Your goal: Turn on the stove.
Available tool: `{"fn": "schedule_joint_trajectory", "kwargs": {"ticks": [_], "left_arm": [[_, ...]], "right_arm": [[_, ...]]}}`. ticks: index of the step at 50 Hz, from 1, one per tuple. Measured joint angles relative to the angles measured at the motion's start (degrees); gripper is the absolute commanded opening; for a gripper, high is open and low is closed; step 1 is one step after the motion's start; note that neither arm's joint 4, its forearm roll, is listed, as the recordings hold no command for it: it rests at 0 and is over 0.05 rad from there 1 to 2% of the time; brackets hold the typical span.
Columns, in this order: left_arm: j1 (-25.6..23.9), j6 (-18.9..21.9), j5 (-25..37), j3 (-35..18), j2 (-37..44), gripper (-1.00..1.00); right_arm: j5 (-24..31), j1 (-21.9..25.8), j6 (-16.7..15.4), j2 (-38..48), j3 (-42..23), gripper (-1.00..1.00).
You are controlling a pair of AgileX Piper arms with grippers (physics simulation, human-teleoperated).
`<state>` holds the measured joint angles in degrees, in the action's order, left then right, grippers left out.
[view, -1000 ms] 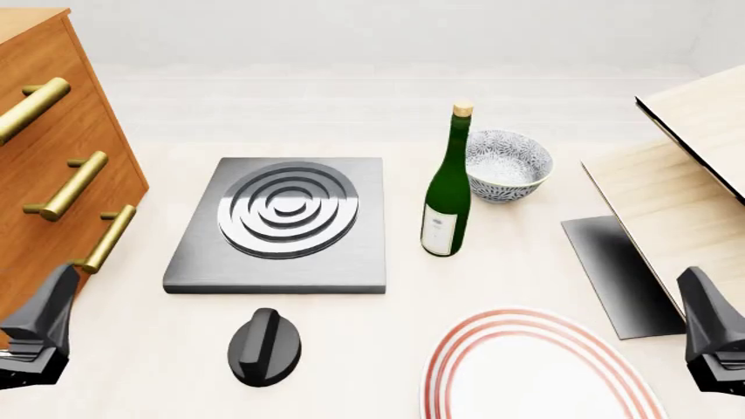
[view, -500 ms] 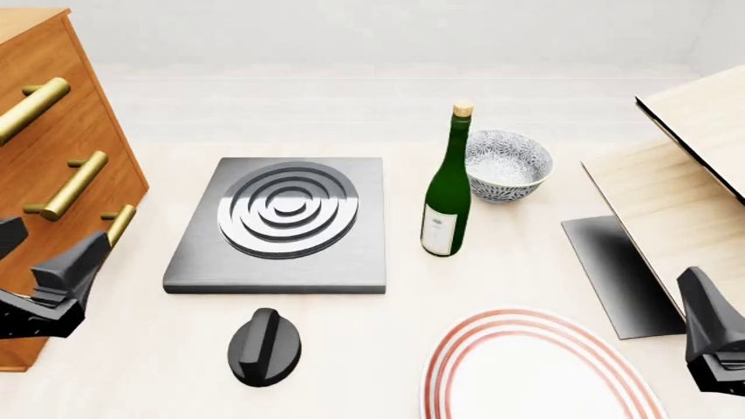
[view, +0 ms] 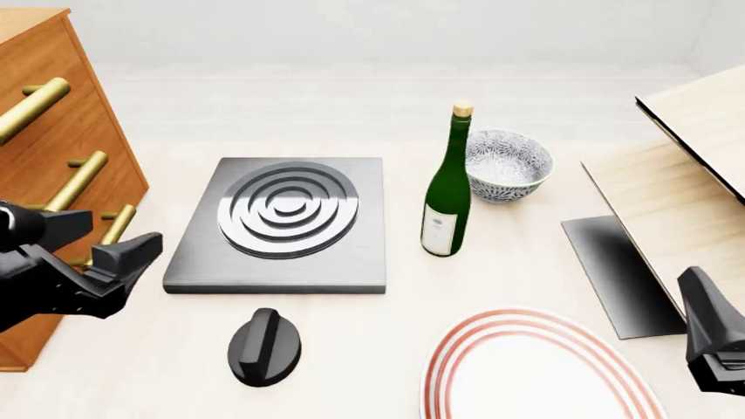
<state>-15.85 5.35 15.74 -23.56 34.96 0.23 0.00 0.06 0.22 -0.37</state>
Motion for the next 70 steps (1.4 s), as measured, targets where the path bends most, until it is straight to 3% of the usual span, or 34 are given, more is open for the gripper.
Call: {"fn": "schedule_joint_trajectory", "kwargs": {"ticks": [29, 70], "left_arm": [[-6.21, -4.62, 1.65, -1.14, 6.01, 1.0], [-9.26, -9.73, -9.41, 2.68, 16.25, 1.0]], "right_arm": [[0.69, 0.01, 0.0, -0.16, -0.53, 1.0], [0.75, 0.01, -0.01, -0.17, -0.59, 1.0]]}}
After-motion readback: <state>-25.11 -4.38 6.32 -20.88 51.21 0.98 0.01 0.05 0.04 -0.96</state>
